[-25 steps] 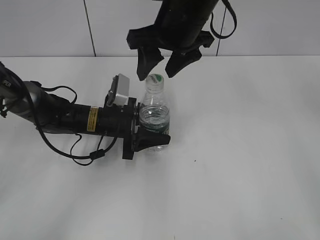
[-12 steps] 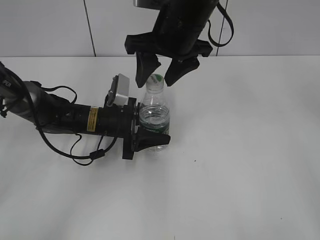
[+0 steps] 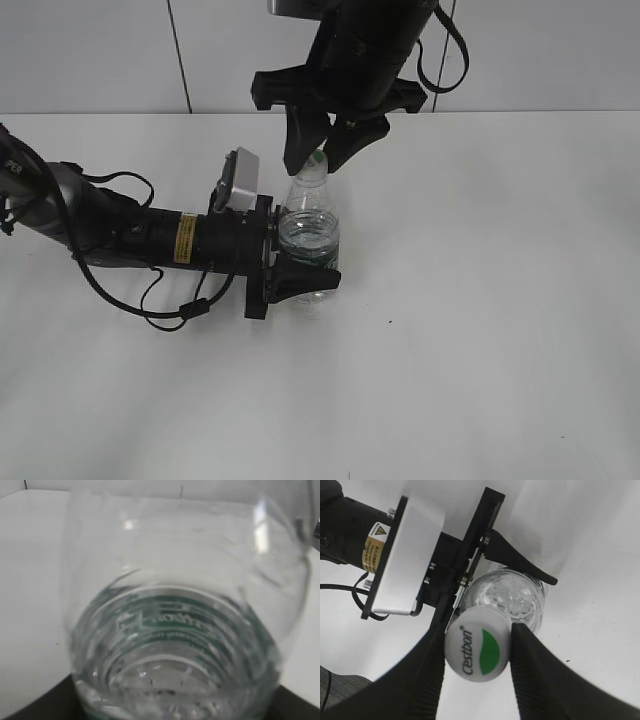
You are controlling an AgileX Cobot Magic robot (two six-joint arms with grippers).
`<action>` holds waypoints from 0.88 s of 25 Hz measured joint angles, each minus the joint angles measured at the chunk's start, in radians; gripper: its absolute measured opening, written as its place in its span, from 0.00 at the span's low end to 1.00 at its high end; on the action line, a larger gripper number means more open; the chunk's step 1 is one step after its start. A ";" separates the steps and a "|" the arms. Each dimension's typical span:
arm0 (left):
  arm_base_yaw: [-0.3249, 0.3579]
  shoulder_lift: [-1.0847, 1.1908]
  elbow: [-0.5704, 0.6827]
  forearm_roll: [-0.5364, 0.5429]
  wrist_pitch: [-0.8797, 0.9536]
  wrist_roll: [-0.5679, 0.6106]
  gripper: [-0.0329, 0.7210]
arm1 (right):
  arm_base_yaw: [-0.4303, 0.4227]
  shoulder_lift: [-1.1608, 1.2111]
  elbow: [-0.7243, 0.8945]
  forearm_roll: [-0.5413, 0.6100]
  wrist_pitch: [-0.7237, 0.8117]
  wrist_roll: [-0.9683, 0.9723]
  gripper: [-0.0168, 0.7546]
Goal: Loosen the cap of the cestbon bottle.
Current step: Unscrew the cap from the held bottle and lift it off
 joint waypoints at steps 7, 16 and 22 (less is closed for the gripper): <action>0.000 0.000 0.000 0.000 0.000 0.000 0.58 | 0.000 0.000 0.000 -0.010 0.002 -0.008 0.42; 0.000 0.000 0.000 0.000 0.001 0.004 0.58 | 0.000 0.000 0.000 -0.009 0.002 -0.410 0.42; 0.000 0.000 0.000 0.002 0.001 0.006 0.58 | 0.000 0.000 -0.004 -0.010 0.003 -0.712 0.41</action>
